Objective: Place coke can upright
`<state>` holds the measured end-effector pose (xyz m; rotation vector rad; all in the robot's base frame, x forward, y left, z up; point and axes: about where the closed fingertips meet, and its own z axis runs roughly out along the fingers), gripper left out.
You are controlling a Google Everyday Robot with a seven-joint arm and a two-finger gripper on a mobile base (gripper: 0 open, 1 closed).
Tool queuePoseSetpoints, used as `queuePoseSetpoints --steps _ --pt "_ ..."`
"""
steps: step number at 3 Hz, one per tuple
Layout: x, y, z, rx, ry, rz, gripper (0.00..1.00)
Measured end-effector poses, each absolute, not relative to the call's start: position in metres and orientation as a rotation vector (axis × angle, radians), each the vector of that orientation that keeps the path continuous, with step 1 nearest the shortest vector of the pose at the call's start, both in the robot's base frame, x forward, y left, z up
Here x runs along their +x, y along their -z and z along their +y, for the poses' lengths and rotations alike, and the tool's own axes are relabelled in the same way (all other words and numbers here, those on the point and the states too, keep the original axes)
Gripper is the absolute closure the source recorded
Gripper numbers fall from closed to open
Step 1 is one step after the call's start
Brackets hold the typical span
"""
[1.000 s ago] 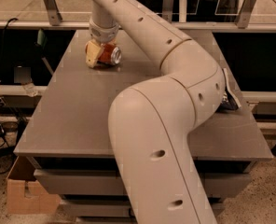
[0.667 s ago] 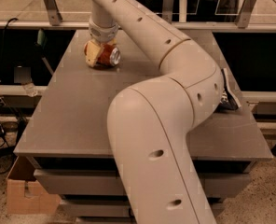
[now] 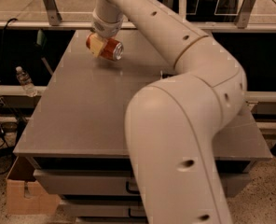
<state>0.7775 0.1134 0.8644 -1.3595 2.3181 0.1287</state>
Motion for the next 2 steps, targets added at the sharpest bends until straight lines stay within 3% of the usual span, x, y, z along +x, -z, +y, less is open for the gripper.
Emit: queuePoseSetpoints --steps 2 --pt "0.727 -0.941 0.095 -1.298 -0.305 2.03 1.0"
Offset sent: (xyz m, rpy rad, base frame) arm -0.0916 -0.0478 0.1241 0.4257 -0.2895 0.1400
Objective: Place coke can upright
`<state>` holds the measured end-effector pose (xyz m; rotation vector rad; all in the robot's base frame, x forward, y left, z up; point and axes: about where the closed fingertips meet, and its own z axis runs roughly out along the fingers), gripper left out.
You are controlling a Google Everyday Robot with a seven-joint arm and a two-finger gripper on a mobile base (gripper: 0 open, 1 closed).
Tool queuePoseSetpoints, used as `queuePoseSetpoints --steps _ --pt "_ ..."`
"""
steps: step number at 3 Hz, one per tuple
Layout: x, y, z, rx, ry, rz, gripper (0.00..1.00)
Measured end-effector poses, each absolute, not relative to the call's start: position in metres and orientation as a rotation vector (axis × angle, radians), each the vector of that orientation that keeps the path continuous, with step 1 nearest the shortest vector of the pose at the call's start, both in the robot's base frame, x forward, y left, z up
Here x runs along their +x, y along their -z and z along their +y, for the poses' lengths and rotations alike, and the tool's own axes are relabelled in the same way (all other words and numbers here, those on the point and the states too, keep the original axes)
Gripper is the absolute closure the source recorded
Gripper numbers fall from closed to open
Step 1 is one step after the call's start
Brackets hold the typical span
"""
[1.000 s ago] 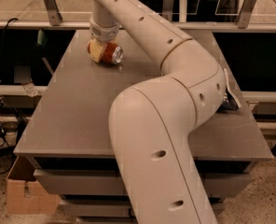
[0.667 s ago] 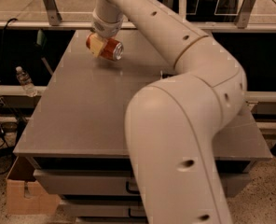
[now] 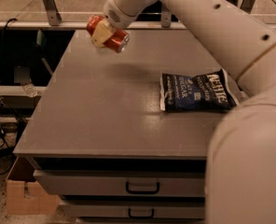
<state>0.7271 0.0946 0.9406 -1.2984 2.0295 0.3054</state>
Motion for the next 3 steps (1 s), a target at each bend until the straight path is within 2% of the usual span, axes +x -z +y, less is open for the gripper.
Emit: queuePoseSetpoints --steps 1,3 --pt "0.709 -0.961 0.085 -1.267 -0.427 1.877 1.0" --pt "0.679 -0.977 0.116 -1.268 -0.696 1.638 1.0"
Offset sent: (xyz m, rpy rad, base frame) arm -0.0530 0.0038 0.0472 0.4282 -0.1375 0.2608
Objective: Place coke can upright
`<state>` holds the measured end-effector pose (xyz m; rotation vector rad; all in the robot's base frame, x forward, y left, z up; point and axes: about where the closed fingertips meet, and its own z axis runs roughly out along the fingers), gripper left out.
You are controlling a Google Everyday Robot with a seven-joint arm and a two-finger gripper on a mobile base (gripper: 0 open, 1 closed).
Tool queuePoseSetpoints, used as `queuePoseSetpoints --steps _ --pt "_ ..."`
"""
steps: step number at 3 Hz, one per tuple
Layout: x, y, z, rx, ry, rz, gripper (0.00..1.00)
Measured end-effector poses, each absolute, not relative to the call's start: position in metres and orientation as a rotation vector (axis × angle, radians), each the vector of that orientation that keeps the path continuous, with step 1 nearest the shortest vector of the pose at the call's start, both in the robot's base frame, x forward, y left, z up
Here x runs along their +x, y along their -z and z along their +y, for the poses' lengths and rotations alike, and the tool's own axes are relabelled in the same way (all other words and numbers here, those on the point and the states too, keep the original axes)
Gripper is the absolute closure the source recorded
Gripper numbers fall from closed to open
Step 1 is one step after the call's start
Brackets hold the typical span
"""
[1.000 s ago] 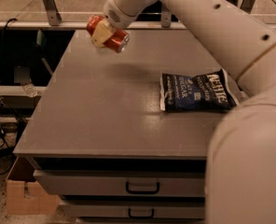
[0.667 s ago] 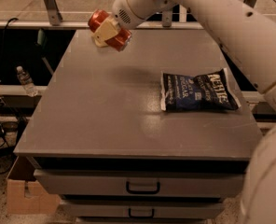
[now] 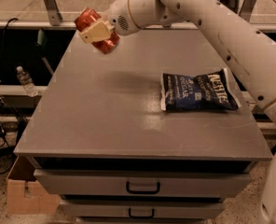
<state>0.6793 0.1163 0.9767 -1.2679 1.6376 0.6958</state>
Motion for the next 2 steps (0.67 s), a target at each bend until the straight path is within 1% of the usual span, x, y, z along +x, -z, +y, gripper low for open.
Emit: queuePoseSetpoints --steps 2 --pt "0.67 -0.973 0.131 -1.252 -0.733 1.616 1.0"
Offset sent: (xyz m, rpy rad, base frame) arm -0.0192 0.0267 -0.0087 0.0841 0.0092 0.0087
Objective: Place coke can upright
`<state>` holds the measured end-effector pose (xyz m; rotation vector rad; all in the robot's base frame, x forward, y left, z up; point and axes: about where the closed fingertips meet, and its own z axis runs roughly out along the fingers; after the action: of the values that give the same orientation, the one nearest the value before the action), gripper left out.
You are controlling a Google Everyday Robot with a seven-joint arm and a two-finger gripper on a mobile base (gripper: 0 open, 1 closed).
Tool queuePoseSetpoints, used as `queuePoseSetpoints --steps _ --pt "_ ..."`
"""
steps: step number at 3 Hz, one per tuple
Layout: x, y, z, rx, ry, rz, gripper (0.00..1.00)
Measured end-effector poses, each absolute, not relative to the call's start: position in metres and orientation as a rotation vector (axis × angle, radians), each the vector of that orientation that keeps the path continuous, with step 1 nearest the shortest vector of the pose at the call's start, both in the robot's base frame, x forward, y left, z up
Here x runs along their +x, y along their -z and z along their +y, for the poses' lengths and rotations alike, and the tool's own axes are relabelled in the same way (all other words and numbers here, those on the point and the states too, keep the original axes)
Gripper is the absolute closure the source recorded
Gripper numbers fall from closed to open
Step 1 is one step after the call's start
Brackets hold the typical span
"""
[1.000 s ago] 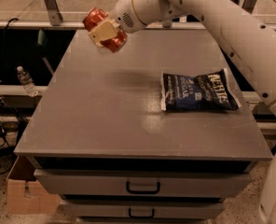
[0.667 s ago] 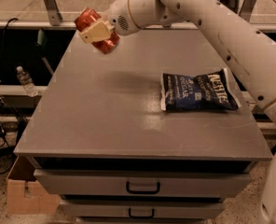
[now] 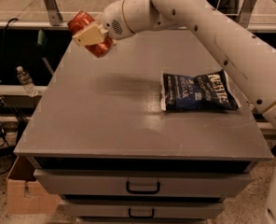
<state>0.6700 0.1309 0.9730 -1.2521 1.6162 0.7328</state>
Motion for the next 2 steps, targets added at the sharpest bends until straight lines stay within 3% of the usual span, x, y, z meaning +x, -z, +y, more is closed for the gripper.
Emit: queuePoseSetpoints --steps 2 --pt "0.629 -0.962 0.144 -1.124 -0.718 1.539 1.0"
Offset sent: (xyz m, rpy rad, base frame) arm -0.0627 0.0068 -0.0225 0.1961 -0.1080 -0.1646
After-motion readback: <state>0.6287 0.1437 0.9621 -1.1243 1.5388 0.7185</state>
